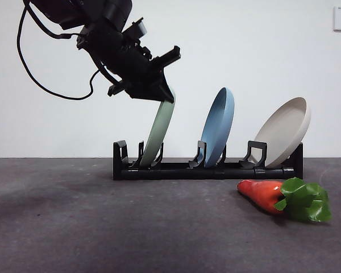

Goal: Take the green plate from the plate rack,put the plate on the table,take the carrot from the table,put the carrot in the plate

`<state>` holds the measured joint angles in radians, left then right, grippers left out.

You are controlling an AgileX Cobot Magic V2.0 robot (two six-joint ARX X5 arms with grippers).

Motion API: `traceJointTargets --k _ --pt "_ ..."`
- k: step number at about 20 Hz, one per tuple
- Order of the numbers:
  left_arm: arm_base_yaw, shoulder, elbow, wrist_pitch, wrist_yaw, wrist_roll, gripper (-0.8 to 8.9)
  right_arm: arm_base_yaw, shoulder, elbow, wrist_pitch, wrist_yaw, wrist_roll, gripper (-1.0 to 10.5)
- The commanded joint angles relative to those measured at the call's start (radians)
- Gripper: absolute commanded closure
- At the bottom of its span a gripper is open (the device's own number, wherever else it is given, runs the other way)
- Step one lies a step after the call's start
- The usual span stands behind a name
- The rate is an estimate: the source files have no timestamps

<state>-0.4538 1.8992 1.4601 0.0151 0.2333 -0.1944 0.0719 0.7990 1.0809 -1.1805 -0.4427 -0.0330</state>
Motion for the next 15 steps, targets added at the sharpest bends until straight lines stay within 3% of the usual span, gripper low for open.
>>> traceJointTargets --k 1,6,9,12,15 --pt "0.005 -0.035 0.003 0.05 0.0 0.011 8.22 0.002 0.0 0.004 0.004 -0.001 0.008 3.8" --pt "0.011 -0.037 0.058 0.034 0.051 -0.021 8.21 0.002 0.0 0.004 0.004 -0.001 0.008 3.8" --pt "0.01 -0.047 0.145 -0.082 0.09 -0.01 8.21 0.002 0.0 0.004 0.004 0.0 0.005 3.8" --pt "0.003 -0.093 0.261 -0.304 0.09 0.088 8.21 0.002 0.0 0.004 0.005 0.0 0.005 3.8" --pt "-0.019 -0.183 0.354 -0.599 0.084 0.244 8.21 0.002 0.0 0.004 0.005 0.0 0.005 3.8"
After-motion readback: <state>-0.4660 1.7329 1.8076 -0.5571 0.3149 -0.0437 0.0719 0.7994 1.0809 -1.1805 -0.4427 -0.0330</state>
